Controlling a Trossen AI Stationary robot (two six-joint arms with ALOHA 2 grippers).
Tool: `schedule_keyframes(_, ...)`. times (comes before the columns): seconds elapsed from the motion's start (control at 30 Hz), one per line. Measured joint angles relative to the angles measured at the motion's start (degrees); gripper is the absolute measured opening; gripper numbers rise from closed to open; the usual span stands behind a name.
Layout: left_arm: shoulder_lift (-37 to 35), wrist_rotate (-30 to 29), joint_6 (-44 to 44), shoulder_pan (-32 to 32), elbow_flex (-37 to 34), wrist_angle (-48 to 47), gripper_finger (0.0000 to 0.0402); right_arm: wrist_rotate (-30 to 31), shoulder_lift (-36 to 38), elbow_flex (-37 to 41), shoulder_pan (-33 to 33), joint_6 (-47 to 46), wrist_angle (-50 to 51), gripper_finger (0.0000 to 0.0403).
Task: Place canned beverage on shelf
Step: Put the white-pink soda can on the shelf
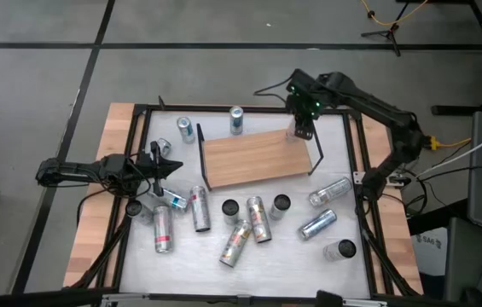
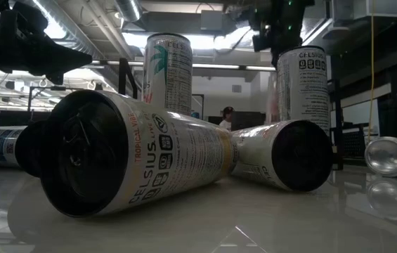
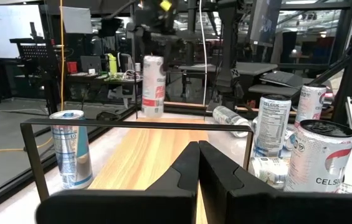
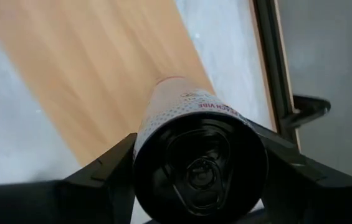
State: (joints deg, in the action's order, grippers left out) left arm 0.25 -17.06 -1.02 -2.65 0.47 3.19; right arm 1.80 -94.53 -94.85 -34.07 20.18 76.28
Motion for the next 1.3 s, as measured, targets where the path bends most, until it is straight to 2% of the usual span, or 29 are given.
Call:
schedule_keyframes(0.23,0.0,0.0,0.0,0.01,0.0,0.01,0.0002,-1.4,-3.11,0.0,-3.54,2.6,-0.18,0.025)
schedule_keyframes(0.7,0.02,-0.04,0.0,0.01,0.0,-0.01,0.0002,-1.35,-4.6,-0.22,-3.47,5.66,-2.58,0.0253)
schedule_keyframes(1.03,0.01,-0.04,0.04,-0.01,-0.01,0.01,0.0002,-1.33,-4.74,0.0,-3.47,5.66,-2.93,0.0305)
schedule_keyframes(1.3,0.0,-0.03,0.04,0.01,-0.02,-0.01,0.0002,-1.33,-4.78,0.04,-3.47,5.68,-2.91,0.0318)
